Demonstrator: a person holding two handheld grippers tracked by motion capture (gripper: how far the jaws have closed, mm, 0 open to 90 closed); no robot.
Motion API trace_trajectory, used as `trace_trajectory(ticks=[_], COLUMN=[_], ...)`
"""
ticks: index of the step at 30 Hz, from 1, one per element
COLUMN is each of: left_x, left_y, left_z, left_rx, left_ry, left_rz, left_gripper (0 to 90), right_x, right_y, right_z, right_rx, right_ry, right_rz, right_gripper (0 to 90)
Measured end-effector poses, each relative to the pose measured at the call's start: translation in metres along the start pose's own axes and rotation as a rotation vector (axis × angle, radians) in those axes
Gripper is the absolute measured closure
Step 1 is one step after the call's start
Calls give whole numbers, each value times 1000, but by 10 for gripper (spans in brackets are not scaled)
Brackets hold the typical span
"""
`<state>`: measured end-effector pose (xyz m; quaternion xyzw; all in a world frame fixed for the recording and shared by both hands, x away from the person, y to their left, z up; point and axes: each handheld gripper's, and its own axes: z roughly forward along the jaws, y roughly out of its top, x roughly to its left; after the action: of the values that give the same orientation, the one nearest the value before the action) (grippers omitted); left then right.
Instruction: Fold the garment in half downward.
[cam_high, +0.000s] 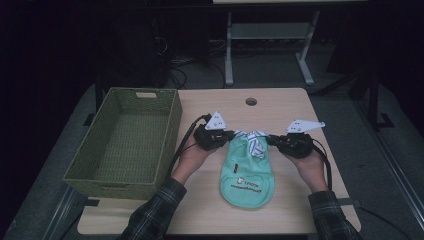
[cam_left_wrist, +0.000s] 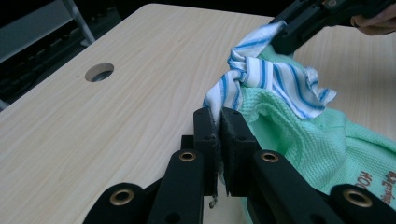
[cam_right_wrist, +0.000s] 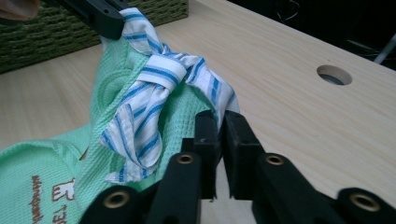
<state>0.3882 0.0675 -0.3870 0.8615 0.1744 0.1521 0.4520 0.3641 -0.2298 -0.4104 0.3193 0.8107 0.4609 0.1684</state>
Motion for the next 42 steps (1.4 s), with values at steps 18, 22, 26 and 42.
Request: trace_trajectory(ticks=[18, 22, 26, 42], left_x=[-2, -3, -3, -15], left_y=[2, 2, 2, 4], left_z=[1, 0, -1, -7], left_rx=[-9, -14, -16, -28], left_ry=[-13, -19, -26, -57], left_rz=[9, 11, 10, 49], left_gripper=[857, 857, 857, 857], right_x=[52, 58, 56, 44], right_y=[-5, -12, -18, -30], right_z=[15, 37, 52, 74], right_rx=[98, 156, 196, 200], right_ry=[176, 180, 157, -2], right_rz=[-29, -17, -9, 26], right_gripper=[899, 900, 900, 900])
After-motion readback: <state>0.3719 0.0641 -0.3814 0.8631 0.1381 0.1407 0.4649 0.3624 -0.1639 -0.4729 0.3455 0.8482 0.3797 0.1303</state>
